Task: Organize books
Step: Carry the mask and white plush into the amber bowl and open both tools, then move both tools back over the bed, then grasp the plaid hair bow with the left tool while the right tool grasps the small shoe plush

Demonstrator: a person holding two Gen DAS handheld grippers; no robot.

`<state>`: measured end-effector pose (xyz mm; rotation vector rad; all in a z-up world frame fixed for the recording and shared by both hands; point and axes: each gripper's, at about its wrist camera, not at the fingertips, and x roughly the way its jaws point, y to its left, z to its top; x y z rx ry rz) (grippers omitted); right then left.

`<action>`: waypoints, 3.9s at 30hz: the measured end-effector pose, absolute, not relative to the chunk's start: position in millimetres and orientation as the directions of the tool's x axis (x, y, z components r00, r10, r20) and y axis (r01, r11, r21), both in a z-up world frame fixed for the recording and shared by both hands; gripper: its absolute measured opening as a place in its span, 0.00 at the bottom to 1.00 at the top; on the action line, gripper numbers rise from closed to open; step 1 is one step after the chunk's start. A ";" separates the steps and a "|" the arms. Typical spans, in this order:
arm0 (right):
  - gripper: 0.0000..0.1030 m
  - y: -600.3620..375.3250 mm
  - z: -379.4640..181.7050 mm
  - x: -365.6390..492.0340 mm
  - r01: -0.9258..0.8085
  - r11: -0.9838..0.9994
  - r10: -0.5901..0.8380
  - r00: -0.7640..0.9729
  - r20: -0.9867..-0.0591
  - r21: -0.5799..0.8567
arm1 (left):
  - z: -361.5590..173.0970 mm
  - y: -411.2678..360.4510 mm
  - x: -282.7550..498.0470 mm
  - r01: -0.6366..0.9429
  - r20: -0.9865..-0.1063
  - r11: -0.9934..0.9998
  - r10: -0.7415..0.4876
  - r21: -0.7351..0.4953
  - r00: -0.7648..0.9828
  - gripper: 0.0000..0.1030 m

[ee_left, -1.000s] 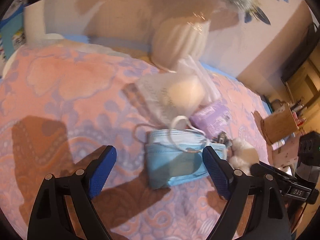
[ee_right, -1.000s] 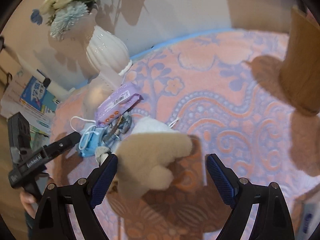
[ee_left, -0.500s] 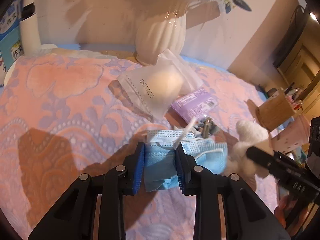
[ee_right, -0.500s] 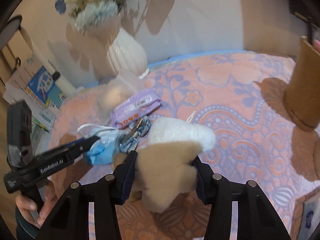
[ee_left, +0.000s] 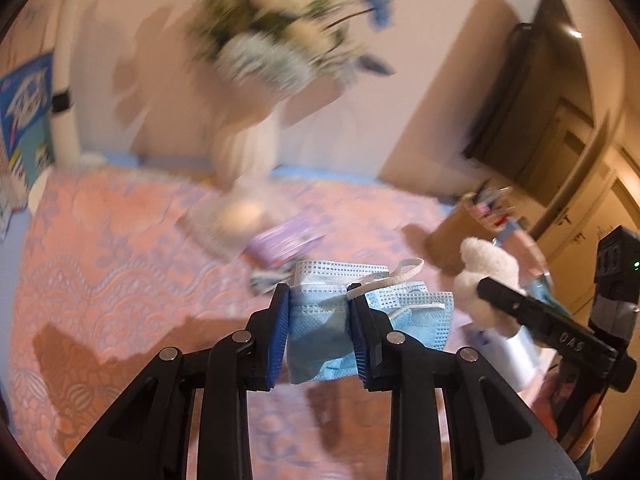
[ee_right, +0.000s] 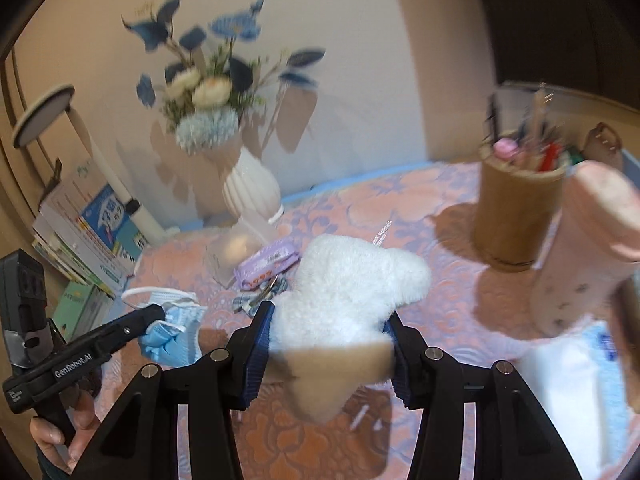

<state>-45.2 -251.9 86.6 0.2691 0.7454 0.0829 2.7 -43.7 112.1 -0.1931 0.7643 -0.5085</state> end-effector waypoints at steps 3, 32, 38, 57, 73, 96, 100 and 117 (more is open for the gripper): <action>0.49 -269.4 109.2 -64.6 0.057 0.967 0.120 0.759 -0.639 0.250 | 134.4 -66.4 -8.2 0.417 -0.582 0.845 -0.534 -0.336 0.613 0.25; 0.49 -635.4 113.1 -137.7 0.564 0.714 -0.135 0.692 -0.709 0.414 | 156.2 -452.4 -31.7 0.724 -0.661 0.645 -0.657 -0.245 0.362 0.25; 0.63 -668.8 98.8 -131.9 0.618 0.665 -0.163 0.669 -0.725 0.420 | 145.3 -492.1 -24.9 0.723 -0.671 0.654 -0.641 -0.222 0.373 0.32; 0.65 -619.9 132.8 -177.3 0.624 0.731 -0.273 0.636 -0.722 0.274 | 162.4 -471.1 -40.5 0.790 -0.672 0.538 -0.704 -0.294 0.229 0.43; 0.66 -449.0 183.0 -188.2 0.368 0.914 -0.180 0.745 -0.642 0.171 | 218.0 -268.9 -78.5 0.744 -0.511 0.628 -0.728 -0.230 0.456 0.86; 0.79 -207.8 24.1 -45.9 -0.072 0.989 0.143 0.695 -0.705 0.130 | 40.4 0.1 7.7 0.188 -0.709 0.973 -0.225 -0.132 0.669 0.85; 0.79 -205.9 2.7 -37.0 -0.070 0.992 0.123 0.676 -0.727 0.103 | 9.7 1.8 17.4 0.161 -0.726 0.975 -0.223 -0.155 0.651 0.85; 0.79 -198.8 -8.3 -29.1 -0.094 0.990 0.142 0.597 -0.789 0.107 | 17.0 3.1 17.9 0.179 -0.768 0.962 -0.272 -0.206 0.579 0.84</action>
